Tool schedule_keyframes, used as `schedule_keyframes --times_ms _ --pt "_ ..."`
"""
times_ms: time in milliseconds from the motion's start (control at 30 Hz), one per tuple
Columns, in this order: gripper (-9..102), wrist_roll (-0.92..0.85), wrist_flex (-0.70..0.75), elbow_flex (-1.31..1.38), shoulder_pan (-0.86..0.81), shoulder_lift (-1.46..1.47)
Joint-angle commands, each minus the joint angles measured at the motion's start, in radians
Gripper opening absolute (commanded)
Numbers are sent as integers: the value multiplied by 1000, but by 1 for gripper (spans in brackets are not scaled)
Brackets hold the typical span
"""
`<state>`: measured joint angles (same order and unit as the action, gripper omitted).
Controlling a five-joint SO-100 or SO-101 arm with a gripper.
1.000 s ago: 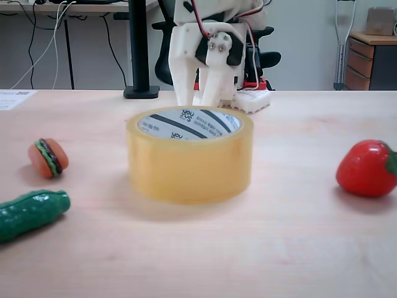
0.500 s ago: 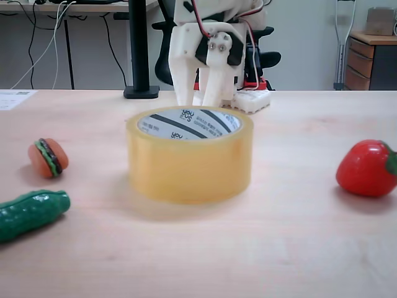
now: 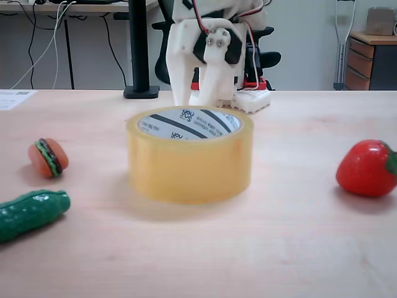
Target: Grasp a cucumber and put it in the hole.
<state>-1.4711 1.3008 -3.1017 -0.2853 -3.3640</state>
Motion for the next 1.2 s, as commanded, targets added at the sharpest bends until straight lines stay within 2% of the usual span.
schedule_keyframes --times_ms 0,167,367,767,1167 --pt "1 3 -28 120 0 -5" --pt "0 3 -31 225 0 8" --pt "0 2 -49 417 -2 160" --pt "0 3 -114 885 -2 675" --pt "6 9 -308 1282 -54 1180"
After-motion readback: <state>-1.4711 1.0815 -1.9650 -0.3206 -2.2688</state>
